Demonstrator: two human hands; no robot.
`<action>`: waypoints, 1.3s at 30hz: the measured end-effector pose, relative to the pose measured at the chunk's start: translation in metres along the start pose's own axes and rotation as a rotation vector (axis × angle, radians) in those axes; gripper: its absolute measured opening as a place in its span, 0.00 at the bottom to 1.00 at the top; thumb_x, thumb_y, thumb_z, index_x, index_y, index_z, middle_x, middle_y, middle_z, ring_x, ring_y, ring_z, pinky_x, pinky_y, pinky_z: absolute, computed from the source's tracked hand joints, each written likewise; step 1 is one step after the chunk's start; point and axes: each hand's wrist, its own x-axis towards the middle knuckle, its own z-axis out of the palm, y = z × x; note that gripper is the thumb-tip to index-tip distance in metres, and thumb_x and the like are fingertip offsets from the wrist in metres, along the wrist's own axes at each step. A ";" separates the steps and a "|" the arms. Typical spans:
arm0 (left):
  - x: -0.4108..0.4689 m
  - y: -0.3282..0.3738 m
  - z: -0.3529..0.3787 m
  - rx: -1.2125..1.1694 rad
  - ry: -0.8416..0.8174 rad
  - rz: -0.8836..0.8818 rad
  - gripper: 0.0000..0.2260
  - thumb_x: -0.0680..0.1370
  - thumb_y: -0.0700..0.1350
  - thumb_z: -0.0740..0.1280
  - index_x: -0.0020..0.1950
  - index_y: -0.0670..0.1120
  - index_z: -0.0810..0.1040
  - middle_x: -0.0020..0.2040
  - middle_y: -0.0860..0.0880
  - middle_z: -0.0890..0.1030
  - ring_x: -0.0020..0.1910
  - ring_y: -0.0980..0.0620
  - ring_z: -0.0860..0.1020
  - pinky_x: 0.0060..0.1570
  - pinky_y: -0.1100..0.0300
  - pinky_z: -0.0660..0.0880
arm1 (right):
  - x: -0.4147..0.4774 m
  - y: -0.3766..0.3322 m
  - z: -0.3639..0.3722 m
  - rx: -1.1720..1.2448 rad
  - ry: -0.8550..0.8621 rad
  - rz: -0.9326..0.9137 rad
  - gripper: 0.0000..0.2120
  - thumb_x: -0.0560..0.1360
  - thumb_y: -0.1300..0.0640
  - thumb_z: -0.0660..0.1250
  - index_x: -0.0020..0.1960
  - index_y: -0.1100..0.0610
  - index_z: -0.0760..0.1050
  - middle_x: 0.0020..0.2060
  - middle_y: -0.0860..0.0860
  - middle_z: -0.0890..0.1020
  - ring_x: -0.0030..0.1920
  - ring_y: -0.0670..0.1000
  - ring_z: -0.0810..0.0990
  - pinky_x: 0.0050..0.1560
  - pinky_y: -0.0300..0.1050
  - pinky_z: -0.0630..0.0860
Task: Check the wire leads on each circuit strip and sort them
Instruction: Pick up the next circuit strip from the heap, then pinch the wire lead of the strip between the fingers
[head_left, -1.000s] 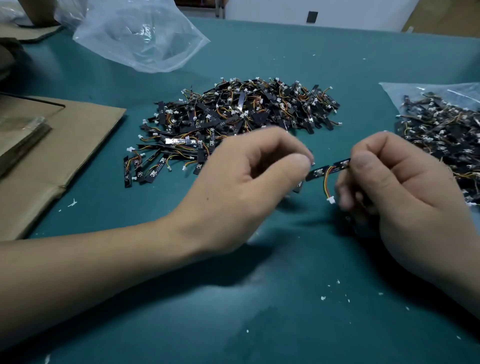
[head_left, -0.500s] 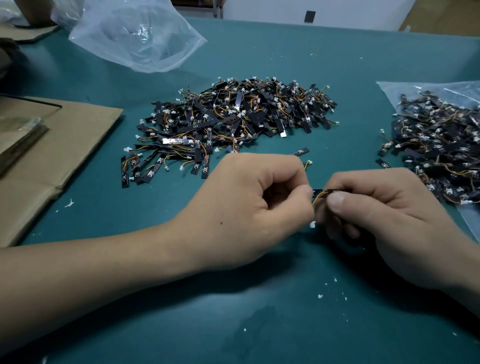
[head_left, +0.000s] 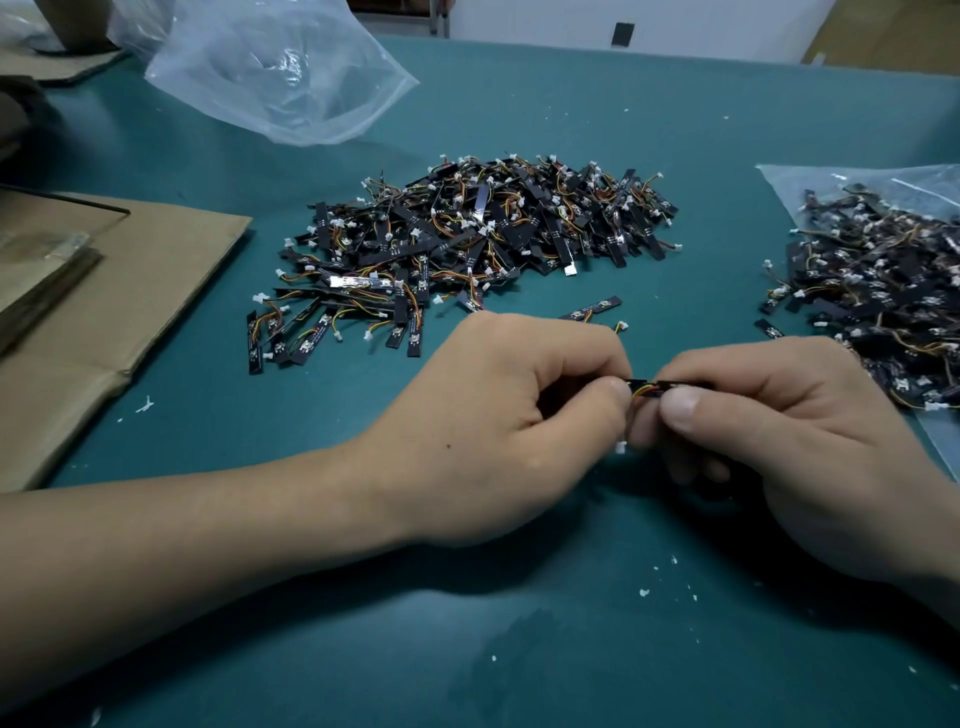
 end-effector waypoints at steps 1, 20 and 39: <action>0.000 0.000 0.000 -0.001 0.007 0.000 0.10 0.79 0.40 0.65 0.38 0.45 0.81 0.27 0.50 0.71 0.28 0.57 0.68 0.30 0.64 0.65 | 0.000 0.000 0.000 0.010 -0.005 0.001 0.13 0.75 0.47 0.63 0.44 0.51 0.85 0.28 0.53 0.80 0.28 0.44 0.73 0.29 0.37 0.70; 0.000 0.002 -0.001 -0.027 -0.075 -0.001 0.07 0.71 0.39 0.67 0.34 0.42 0.80 0.25 0.48 0.70 0.26 0.56 0.66 0.27 0.65 0.62 | 0.000 -0.004 0.005 -0.367 -0.023 -0.168 0.16 0.75 0.53 0.61 0.30 0.58 0.72 0.25 0.50 0.71 0.27 0.51 0.71 0.29 0.48 0.69; 0.001 0.001 0.002 0.004 -0.053 -0.019 0.09 0.73 0.39 0.68 0.35 0.47 0.83 0.26 0.49 0.68 0.25 0.59 0.64 0.26 0.66 0.62 | 0.000 -0.003 0.004 -0.247 0.057 -0.076 0.16 0.72 0.50 0.61 0.32 0.57 0.78 0.24 0.53 0.75 0.25 0.54 0.74 0.25 0.48 0.70</action>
